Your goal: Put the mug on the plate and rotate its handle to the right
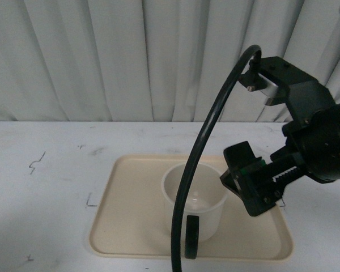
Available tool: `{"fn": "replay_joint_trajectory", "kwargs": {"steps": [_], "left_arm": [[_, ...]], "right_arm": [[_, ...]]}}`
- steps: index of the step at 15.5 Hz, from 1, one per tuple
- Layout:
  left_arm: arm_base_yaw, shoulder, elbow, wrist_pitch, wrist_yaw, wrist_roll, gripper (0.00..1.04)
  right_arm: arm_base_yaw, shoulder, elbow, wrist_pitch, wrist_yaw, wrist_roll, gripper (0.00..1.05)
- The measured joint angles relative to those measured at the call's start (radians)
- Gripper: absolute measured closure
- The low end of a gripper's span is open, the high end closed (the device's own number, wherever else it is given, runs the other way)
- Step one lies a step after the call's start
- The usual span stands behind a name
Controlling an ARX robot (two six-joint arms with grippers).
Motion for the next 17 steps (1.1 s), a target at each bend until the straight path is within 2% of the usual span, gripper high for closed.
{"fn": "replay_joint_trajectory", "kwargs": {"steps": [4,6,7,8,13,17], "left_arm": [[0.0,0.0,0.0,0.0,0.0,0.0,0.07],[0.0,0.0,0.0,0.0,0.0,0.0,0.07],[0.0,0.0,0.0,0.0,0.0,0.0,0.07],[0.0,0.0,0.0,0.0,0.0,0.0,0.07],[0.0,0.0,0.0,0.0,0.0,0.0,0.07],[0.0,0.0,0.0,0.0,0.0,0.0,0.07]], "right_arm": [[0.005,0.08,0.064,-0.022,0.02,0.082,0.06],[0.056,0.266,0.171,-0.043,0.042,0.365,0.06],[0.081,0.332,0.212,-0.055,0.053,0.447,0.16],[0.098,0.352,0.244,-0.094,0.066,0.487,0.47],[0.1,0.353,0.298,-0.188,0.07,0.455,1.0],[0.052,0.323,0.373,-0.304,0.094,0.235,1.02]]}}
